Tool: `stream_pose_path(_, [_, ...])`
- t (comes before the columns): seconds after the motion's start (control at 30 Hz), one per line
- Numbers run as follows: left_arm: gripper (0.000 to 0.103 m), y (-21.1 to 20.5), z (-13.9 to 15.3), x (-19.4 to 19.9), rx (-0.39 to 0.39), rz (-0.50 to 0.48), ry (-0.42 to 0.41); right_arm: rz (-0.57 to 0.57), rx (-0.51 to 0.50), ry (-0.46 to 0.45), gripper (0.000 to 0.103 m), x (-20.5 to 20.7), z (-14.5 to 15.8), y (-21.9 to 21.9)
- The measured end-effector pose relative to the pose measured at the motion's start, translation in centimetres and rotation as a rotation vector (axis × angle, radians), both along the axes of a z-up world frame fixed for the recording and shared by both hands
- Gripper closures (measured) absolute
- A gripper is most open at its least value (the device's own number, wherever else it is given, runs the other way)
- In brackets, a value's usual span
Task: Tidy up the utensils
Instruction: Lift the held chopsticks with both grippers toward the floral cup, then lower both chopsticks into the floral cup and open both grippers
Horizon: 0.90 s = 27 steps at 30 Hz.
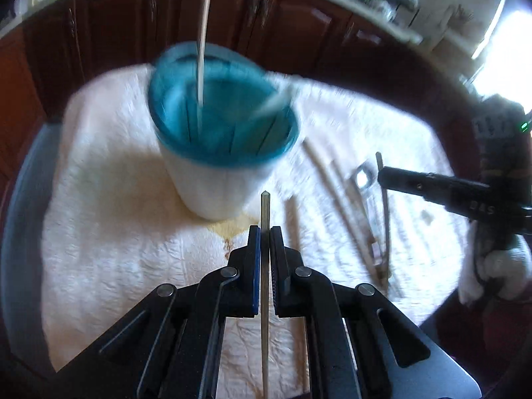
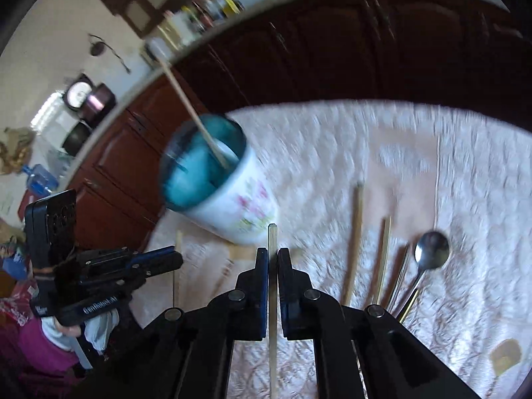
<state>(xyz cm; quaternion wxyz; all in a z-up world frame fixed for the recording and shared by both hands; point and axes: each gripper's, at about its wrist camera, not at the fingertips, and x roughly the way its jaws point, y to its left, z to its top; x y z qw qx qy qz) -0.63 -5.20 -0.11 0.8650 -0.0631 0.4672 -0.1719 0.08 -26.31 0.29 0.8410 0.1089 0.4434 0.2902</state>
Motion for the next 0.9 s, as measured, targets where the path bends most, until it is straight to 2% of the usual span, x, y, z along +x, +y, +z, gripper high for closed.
stream_pose_path(0.3, [0.099,4.1,9.6,-3.1,-0.069,0.019,-0.169,0.033,0.051,-0.139,0.098,-2.7,7.5,-1.1])
stream_pose_path(0.4, [0.099,5.5,13.0,-3.2,-0.093,0.043,-0.234,0.038,0.082,-0.195,0.098,-2.6,10.6,-1.2])
stream_pose_path(0.57, [0.099,6.4,17.6,-1.9,-0.078,0.106,-0.37,0.027,0.089,-0.308,0.098,-1.1,15.5,0.3])
stream_pose_path(0.7, [0.099,6.4,19.4,0.6,-0.038,0.156,-0.434,-0.001,0.07,-0.387,0.098,0.8,18.2,2.2])
stream_pose_path(0.9, [0.099,6.0,18.1,5.0,0.006,0.213,-0.457,-0.044,0.046,-0.43,0.098,4.8,18.6,5.3])
